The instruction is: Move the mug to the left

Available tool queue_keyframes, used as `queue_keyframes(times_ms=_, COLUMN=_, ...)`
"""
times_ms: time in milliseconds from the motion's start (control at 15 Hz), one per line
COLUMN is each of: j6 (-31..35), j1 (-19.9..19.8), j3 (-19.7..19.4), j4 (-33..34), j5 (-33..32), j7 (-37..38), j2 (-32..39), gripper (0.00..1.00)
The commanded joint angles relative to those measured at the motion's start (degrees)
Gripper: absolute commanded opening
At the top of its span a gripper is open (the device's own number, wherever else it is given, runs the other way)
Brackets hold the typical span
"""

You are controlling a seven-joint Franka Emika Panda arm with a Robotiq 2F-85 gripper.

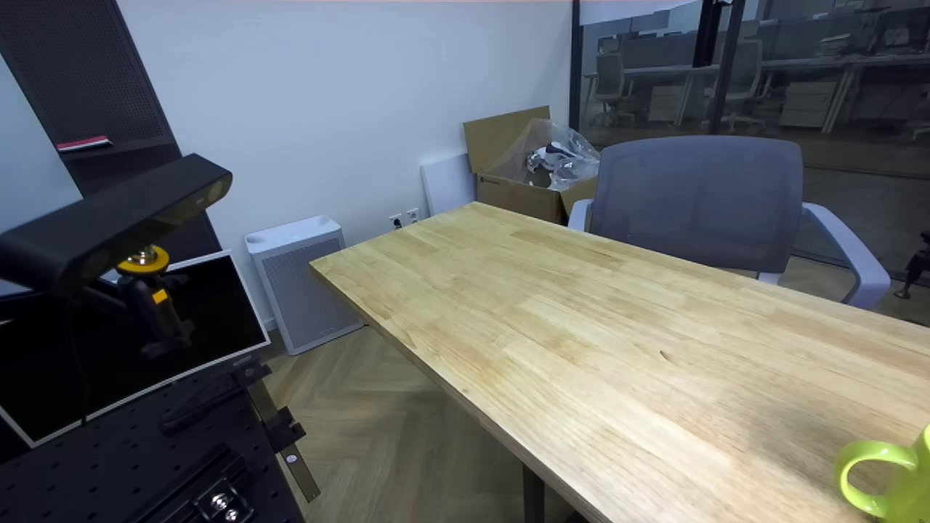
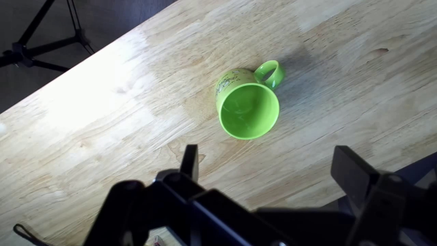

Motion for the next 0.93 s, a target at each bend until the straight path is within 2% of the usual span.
queue_keyframes(times_ms=0, j6=-0.11, j1=-0.35, j3=0.36, j4=0.05, j5=-0.14, j7=0.14, j2=-0.05, gripper=1.00)
queue_keyframes(times_ms=867, j6=0.86, j1=-2.65, j3=0.80, j4=5.75, j5=0.74, j7=1.39, j2=12.10, gripper=1.00)
